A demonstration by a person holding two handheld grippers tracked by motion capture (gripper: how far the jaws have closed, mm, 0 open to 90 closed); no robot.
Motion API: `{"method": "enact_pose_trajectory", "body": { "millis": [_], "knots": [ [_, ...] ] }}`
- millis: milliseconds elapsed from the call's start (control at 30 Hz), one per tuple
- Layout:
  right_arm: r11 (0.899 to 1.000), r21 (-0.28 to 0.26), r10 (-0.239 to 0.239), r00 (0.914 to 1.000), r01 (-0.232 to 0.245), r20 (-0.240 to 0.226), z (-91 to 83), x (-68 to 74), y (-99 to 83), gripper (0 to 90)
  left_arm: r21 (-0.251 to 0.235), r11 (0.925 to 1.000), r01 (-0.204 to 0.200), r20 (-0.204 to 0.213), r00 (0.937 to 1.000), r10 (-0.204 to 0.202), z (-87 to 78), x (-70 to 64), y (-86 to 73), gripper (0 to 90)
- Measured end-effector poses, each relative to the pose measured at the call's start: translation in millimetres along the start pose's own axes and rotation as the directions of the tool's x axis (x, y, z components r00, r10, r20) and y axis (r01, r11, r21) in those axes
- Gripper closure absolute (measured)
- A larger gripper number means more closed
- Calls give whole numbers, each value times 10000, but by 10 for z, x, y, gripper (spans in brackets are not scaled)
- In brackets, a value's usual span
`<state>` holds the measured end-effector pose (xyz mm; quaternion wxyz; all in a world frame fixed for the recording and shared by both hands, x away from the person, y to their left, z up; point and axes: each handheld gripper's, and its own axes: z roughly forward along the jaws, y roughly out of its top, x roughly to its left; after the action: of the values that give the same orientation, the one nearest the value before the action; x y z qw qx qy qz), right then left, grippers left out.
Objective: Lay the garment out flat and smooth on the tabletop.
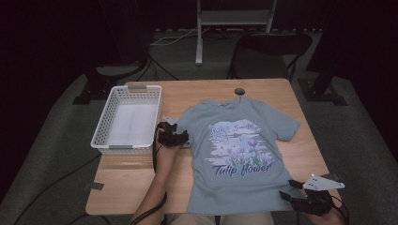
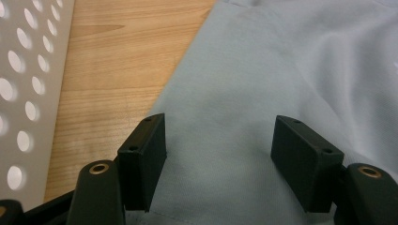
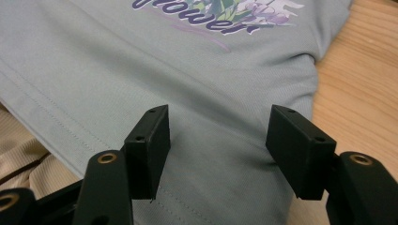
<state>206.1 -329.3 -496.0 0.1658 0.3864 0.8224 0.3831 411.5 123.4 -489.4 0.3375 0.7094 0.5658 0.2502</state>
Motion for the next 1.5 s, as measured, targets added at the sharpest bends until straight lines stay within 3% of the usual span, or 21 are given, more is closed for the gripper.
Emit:
{"method": "enact_pose_trajectory", "body": {
  "millis": [600,667,733,800,900,1000,1067,1133,1167,1200,1233,1267,1333,1367,1433,1467,1500],
  "knots": [
    [9985,31,550,9984,-549,-164,-194,-105,-149,393,104,9998,-161,-290,9994,164,67,1,61,362],
    [9977,30,671,9974,-671,-265,-194,-108,-146,355,137,9999,-87,-227,9997,90,60,0,63,356],
    [9949,-28,998,9910,-1004,-892,-193,-115,-130,302,190,9998,69,-130,9999,-67,22,-24,71,316],
    [9906,-206,1315,9829,-1352,-1287,-197,-123,-105,253,-32,9997,-228,28,9997,228,-67,-90,87,304],
    [9813,-681,1675,9732,-1800,-1575,-224,-170,-23,232,-624,9972,-405,767,9960,453,-272,-191,90,276],
    [9721,-1055,1915,9686,-2095,-1588,-249,-229,139,187,-1081,9925,-570,1440,9869,723,-501,-297,27,275],
    [9683,-1344,1937,9725,-2107,-1294,-264,-265,300,133,-1255,9898,-678,2050,9744,928,-641,-366,-57,275],
    [9680,-1659,1698,9781,-1885,-1207,-276,-304,495,134,-1350,9878,-778,2735,9553,1126,-763,-451,-178,275],
    [9676,-1747,1702,9821,-1822,-812,-267,-326,610,137,-1369,9874,-790,3066,9445,1181,-820,-495,-248,276],
    [9660,-1798,1791,9823,-1860,-545,-250,-359,728,144,-1364,9875,-784,3475,9297,1219,-880,-537,-320,276],
    [9635,-1844,1910,9810,-1941,-347,-222,-402,849,143,-1403,9870,-789,3758,9180,1268,-936,-579,-392,275],
    [9606,-1858,2086,9779,-2069,-104,-188,-443,970,144,-1436,9859,-862,3871,9119,1361,-992,-618,-460,275],
    [9532,-1921,2407,9705,-2336,144,-96,-555,1202,161,-1456,9847,-956,4225,8940,1492,-1088,-678,-577,276],
    [9517,-1892,2510,9677,-2419,251,-36,-609,1315,161,-1480,9834,-1054,4233,8919,1593,-1135,-707,-624,276],
    [9517,-1739,2659,9624,-2529,552,121,-713,1522,170,-1558,9799,-1248,4365,8812,1816,-1228,-767,-706,275],
    [9486,-1583,2863,9562,-2739,609,214,-769,1613,170,-1629,9770,-1375,4352,8787,1962,-1269,-802,-745,275],
    [9442,-1505,3056,9497,-2931,677,310,-817,1694,170,-1645,9733,-1599,4402,8712,2175,-1305,-839,-781,276]
  ]
}}
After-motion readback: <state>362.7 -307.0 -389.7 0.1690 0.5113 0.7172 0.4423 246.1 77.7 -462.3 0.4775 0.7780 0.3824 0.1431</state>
